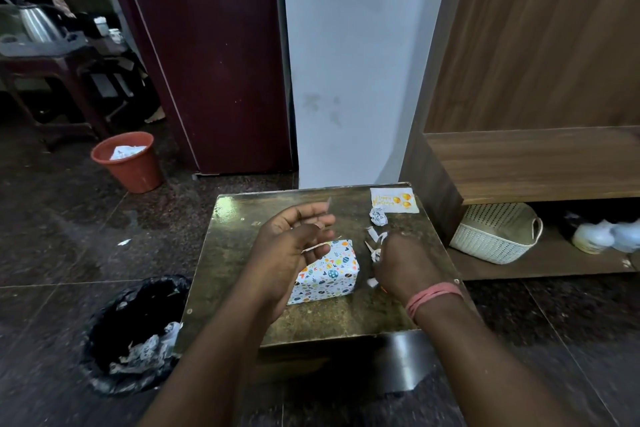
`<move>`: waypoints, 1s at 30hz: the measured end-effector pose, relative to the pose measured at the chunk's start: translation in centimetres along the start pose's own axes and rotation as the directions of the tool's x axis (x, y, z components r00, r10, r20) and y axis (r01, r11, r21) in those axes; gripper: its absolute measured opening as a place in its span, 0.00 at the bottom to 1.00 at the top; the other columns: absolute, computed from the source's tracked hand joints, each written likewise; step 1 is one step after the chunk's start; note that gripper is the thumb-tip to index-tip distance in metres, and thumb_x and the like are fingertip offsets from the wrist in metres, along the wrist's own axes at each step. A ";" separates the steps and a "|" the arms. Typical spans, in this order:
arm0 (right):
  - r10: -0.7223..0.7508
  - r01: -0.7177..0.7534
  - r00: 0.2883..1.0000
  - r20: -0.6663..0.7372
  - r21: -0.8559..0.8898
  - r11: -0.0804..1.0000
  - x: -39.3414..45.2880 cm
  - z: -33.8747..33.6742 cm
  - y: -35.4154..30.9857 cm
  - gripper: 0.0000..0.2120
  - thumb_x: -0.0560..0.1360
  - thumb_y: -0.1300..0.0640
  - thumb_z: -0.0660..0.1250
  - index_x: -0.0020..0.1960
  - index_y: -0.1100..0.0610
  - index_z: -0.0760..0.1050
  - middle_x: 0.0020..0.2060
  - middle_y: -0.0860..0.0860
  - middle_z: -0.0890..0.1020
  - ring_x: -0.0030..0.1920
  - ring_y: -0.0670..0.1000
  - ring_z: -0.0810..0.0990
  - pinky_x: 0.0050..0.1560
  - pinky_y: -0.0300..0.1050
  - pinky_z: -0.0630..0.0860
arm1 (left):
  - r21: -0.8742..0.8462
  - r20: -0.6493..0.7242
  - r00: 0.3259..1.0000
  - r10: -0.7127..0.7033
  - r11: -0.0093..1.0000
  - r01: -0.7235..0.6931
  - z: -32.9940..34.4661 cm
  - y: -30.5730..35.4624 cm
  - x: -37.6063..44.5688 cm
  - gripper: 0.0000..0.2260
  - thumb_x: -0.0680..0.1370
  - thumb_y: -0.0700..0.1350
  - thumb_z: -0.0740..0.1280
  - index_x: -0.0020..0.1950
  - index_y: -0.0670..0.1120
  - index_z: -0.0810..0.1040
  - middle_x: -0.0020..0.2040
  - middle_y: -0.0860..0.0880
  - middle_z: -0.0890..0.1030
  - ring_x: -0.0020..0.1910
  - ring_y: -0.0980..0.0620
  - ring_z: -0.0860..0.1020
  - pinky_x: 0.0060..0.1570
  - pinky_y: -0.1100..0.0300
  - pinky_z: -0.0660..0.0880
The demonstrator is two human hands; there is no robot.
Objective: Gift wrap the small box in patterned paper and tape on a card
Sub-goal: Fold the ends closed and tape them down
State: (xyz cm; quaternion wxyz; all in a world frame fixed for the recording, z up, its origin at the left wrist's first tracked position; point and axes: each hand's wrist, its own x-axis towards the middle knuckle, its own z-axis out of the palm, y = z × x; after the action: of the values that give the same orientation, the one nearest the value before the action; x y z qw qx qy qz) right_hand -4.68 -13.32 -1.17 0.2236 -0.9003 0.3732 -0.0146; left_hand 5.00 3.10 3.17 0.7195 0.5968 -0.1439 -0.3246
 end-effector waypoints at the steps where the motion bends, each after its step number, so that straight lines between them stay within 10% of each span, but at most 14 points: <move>1: 0.008 -0.008 1.000 0.006 0.027 1.000 0.1 -0.2 0.0 0.10 0.70 0.58 0.75 0.51 0.58 0.82 0.46 0.51 0.85 0.47 0.52 0.83 0.44 0.35 0.76 | -0.002 0.000 1.000 0.000 1.000 0.000 0.0 0.0 0.0 0.13 0.82 0.33 0.64 0.63 0.42 0.81 0.57 0.44 0.86 0.56 0.45 0.84 0.62 0.47 0.78; 5: 0.063 -0.039 0.991 -0.121 0.195 0.980 1.0 -1.8 0.4 0.14 0.73 0.57 0.72 0.33 0.63 0.76 0.27 0.53 0.78 0.33 0.53 0.79 0.30 0.38 0.72 | -0.017 0.001 1.000 0.007 1.000 -0.007 0.0 0.1 0.1 0.14 0.82 0.32 0.63 0.63 0.42 0.81 0.57 0.43 0.86 0.54 0.46 0.84 0.60 0.48 0.78; 19: 0.127 0.035 0.928 -0.351 0.419 0.907 2.8 -1.3 2.1 0.09 0.76 0.56 0.71 0.36 0.50 0.78 0.37 0.47 0.85 0.42 0.50 0.84 0.42 0.41 0.75 | -0.023 0.047 0.999 -0.013 1.000 0.014 -0.1 0.1 -0.2 0.14 0.82 0.33 0.63 0.63 0.43 0.82 0.57 0.44 0.86 0.51 0.48 0.83 0.53 0.54 0.78; 23: -0.131 0.282 0.955 -0.266 0.682 0.674 0.9 -2.4 -1.0 0.06 0.78 0.54 0.71 0.44 0.52 0.83 0.38 0.48 0.86 0.37 0.43 0.82 0.41 0.40 0.77 | -0.027 0.050 0.999 -0.020 0.999 0.021 0.0 0.1 -0.1 0.13 0.81 0.32 0.64 0.62 0.42 0.82 0.57 0.42 0.86 0.47 0.49 0.80 0.46 0.58 0.77; 30: -0.283 0.186 0.956 -0.075 0.901 0.392 0.1 -2.7 -2.8 0.05 0.78 0.60 0.71 0.52 0.61 0.84 0.37 0.60 0.82 0.35 0.56 0.78 0.37 0.47 0.78 | 0.004 0.071 0.997 -0.034 0.999 0.033 -0.2 -0.2 0.3 0.13 0.79 0.31 0.64 0.60 0.40 0.82 0.52 0.42 0.85 0.39 0.53 0.77 0.37 0.62 0.73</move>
State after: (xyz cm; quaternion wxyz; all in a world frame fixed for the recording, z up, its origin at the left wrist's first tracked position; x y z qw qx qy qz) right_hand -3.25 -12.76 2.44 0.6810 -0.6841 0.1661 -0.2018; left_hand 5.24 3.06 2.86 0.7077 0.5882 -0.1596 -0.3574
